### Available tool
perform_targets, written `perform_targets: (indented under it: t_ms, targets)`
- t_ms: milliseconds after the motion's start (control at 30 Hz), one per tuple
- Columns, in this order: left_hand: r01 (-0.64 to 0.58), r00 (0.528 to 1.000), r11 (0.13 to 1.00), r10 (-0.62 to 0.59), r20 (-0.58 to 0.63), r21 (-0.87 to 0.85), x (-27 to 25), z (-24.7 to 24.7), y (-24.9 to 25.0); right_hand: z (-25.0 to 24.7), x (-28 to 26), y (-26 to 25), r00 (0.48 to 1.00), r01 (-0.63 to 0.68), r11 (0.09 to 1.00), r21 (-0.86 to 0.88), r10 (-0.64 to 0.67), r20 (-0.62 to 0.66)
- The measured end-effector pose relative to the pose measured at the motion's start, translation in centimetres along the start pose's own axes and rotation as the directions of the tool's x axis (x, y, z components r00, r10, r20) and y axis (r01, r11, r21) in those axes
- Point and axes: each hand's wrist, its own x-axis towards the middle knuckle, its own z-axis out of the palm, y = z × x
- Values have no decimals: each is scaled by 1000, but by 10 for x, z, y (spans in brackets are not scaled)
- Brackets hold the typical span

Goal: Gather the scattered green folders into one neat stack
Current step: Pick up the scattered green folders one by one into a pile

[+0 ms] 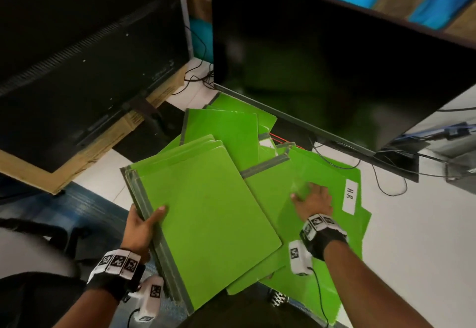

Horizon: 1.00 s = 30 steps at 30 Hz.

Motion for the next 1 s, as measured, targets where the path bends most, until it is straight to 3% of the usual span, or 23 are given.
perform_targets:
  t_ms: [200,300,400,533,600,700,833,1000]
  targets:
    - [-47,998,999,47,31,4,2,-7,3,-15,22,29,985,90,990,107,-104,140]
    - [-99,995,994,98,32,45,3,-12,2,-36,41,36,988,77,991,113,-91,123]
    - [-138,990,988,137,22,67,-3,-11,5,-61,66,41,991,68,998,15,-69,118]
    - [-154,988,985,155,-8,74,-7,-10,5,-70,84,27,972,220,956,-196,-197,130]
    - [-158,987,984,161,-30,85,-8,-11,0,-67,88,16,962,253,945,-206,-224,156]
    - [-164,983,982,170,-64,95,-9,-11,-5,-63,90,2,958,209,961,-180,-165,233]
    - [-144,987,984,151,-64,105,-6,-15,-12,-68,87,-6,968,223,954,-203,-191,163]
    - [-139,987,984,146,-63,108,-5,-12,-12,-108,59,-17,961,267,964,2,-267,76]
